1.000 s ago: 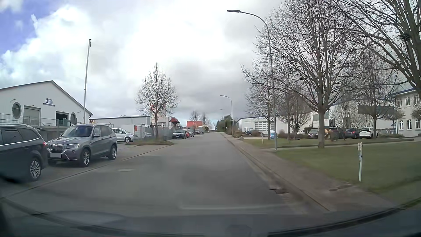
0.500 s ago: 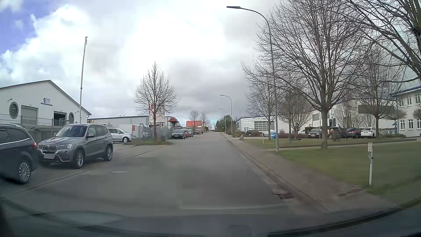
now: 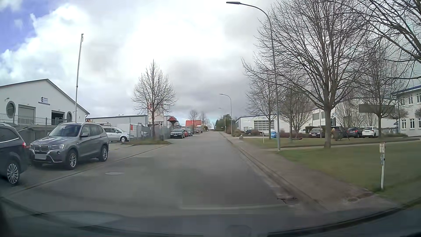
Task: Follow the waypoints while adhering to traffic rules and regulations
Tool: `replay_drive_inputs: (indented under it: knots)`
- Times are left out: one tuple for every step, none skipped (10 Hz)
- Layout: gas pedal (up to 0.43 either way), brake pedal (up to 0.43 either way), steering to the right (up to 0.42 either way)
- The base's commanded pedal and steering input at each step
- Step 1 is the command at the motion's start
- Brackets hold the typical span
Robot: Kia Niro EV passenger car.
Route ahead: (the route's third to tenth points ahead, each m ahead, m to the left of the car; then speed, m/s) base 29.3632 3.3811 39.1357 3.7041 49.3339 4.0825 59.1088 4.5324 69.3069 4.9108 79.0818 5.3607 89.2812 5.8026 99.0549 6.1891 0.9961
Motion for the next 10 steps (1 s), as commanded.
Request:
replay_drive_inputs:
  knots:
    - [0.000,0.000,0.014]
    - [0.000,0.000,0.014]
    - [0.000,0.000,0.013]
    - [0.000,0.000,0.011]
    - [0.000,0.000,0.007]
    - [0.000,0.000,0.003]
    - [0.000,0.000,0.001]
    - [0.000,0.000,0.002]
    - [0.000,0.000,0.001]
    - [0.000,0.000,0.001]
